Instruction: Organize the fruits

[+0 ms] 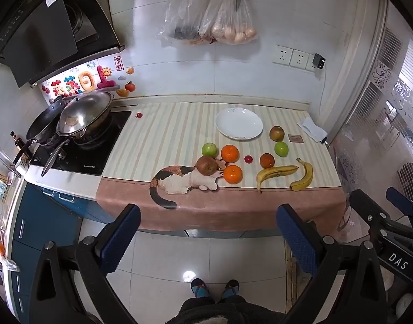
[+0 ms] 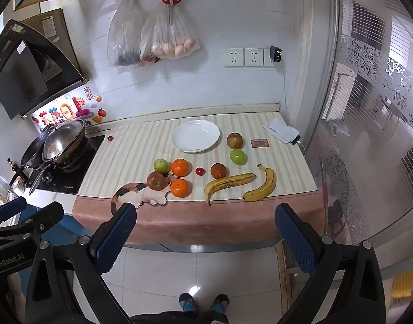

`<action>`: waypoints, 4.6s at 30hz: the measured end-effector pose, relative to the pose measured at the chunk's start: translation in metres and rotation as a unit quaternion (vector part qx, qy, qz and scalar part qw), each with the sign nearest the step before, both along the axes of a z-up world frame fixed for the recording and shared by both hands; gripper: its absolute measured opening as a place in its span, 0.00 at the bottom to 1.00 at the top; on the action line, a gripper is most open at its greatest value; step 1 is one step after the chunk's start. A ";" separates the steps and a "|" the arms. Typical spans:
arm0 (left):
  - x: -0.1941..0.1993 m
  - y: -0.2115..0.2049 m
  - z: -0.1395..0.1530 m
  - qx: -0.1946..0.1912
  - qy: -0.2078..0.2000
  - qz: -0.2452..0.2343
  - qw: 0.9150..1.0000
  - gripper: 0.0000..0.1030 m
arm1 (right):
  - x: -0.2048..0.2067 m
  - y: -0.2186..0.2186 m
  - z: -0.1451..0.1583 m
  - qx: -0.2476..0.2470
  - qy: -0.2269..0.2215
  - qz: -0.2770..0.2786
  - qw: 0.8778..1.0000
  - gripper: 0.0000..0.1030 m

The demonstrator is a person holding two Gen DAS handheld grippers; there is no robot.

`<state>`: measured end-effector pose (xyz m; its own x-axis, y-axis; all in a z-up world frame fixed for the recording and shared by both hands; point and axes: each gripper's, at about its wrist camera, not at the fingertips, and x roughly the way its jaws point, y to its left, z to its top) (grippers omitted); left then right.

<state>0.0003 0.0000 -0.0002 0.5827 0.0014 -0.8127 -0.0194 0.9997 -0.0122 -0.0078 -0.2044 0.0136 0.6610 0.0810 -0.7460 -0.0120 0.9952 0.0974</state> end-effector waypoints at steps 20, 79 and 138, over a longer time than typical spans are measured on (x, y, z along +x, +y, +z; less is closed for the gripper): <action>0.003 -0.018 -0.001 -0.002 -0.012 0.000 1.000 1.00 | -0.006 0.002 0.006 -0.004 0.000 0.001 1.000 1.00; -0.005 -0.018 0.015 -0.004 -0.014 -0.003 1.000 1.00 | -0.034 0.007 0.020 0.001 -0.012 -0.002 1.000 1.00; 0.322 -0.261 -0.351 0.184 0.279 -0.336 0.881 0.61 | 0.288 -0.214 -0.380 0.168 0.300 -0.204 0.917 0.70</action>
